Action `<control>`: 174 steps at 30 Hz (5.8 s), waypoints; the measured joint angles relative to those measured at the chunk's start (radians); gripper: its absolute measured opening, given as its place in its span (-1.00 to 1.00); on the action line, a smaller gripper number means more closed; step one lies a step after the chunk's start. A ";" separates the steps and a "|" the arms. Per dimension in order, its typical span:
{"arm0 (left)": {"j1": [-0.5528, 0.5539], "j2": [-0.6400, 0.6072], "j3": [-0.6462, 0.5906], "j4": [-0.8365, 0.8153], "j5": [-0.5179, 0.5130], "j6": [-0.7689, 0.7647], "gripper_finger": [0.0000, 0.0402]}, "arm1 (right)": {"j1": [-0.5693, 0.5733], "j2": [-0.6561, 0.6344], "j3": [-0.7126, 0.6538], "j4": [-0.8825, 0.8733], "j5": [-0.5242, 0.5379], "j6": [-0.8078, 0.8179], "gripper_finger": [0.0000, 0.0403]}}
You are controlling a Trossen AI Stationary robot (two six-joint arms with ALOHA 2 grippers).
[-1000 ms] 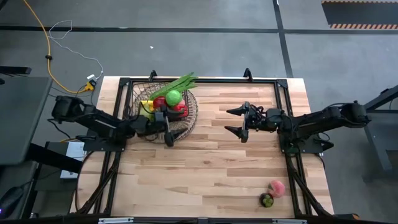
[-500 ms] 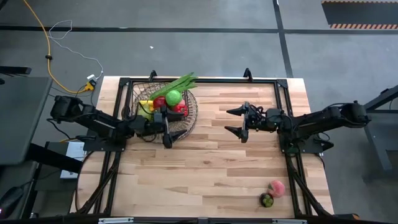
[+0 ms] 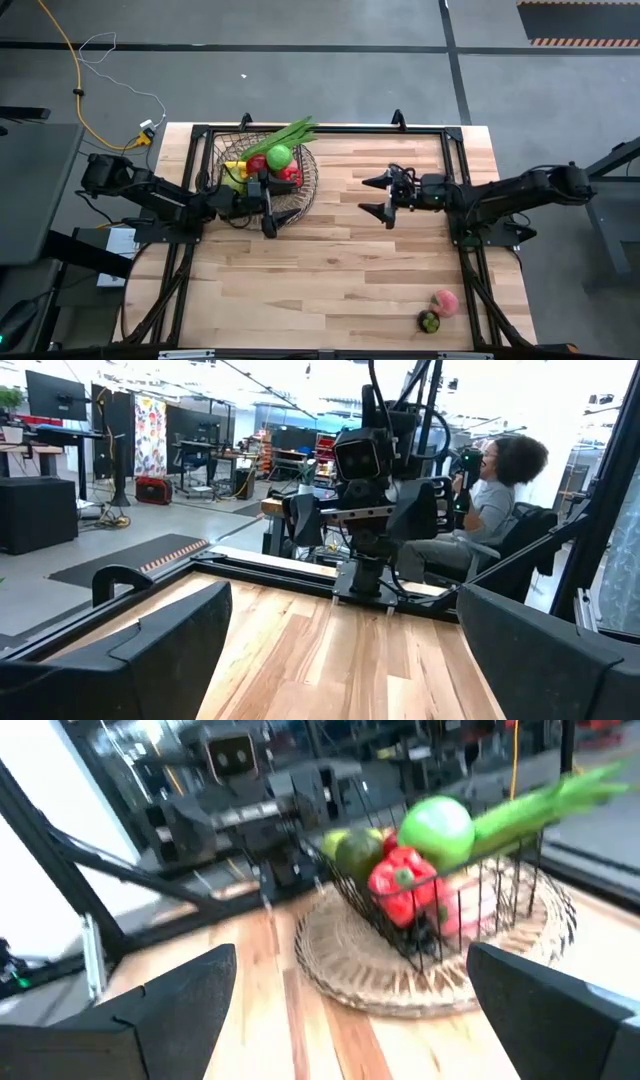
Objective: Build produce basket
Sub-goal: Put the peach into the wire basket
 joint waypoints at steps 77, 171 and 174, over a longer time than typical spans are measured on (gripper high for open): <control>0.018 -0.001 0.000 -0.001 0.043 0.037 0.87 | 0.923 0.358 0.390 -1.381 -0.452 1.904 0.64; -0.114 -0.401 0.000 -0.416 -0.182 0.001 0.87 | -0.113 0.317 0.073 0.244 -0.197 -0.172 0.15; -0.150 -0.486 0.000 -0.459 -0.191 0.024 0.87 | -0.113 0.326 0.073 0.250 -0.167 -0.158 0.15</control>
